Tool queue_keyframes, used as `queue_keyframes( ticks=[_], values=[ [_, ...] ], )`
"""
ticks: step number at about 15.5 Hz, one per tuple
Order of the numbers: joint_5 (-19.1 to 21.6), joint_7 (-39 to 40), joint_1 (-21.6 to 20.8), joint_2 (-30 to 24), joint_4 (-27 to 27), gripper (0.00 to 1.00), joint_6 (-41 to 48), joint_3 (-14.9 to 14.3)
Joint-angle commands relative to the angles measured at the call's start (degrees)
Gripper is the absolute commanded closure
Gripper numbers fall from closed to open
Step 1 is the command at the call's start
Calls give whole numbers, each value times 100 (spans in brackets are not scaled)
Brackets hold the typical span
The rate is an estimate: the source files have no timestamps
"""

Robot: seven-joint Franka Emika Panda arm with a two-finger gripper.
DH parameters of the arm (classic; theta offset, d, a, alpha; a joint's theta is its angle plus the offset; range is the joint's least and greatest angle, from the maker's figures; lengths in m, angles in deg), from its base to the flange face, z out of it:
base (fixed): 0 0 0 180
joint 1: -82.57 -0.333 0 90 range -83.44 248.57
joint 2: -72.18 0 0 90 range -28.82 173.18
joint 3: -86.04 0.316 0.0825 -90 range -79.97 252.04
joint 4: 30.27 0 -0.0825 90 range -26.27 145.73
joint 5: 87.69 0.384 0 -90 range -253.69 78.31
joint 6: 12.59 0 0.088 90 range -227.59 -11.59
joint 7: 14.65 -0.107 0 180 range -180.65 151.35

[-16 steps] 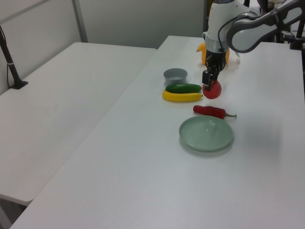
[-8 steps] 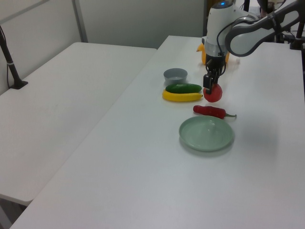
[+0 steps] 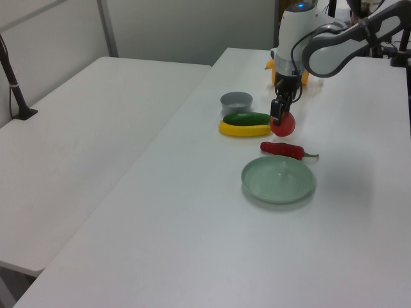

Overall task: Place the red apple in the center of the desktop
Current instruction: 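Lower the red apple onto the table beside the chili and release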

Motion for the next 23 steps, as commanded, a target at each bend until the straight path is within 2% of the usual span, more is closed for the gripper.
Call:
queue_keyframes(
  ticks=[1,10,11,12,13,14,23],
  values=[
    [-27,48,8,28,-42,76,-101,-2],
    [-150,56,-1,195,-77,75,-109,7],
    [-150,56,-1,204,-77,68,-109,7],
    [-150,56,-1,196,-77,48,-109,7],
    [-150,56,-1,195,-77,20,-109,15],
    [-150,56,-1,195,-77,0,-109,16],
    [-98,21,-1,47,-156,0,14,33]
  ],
)
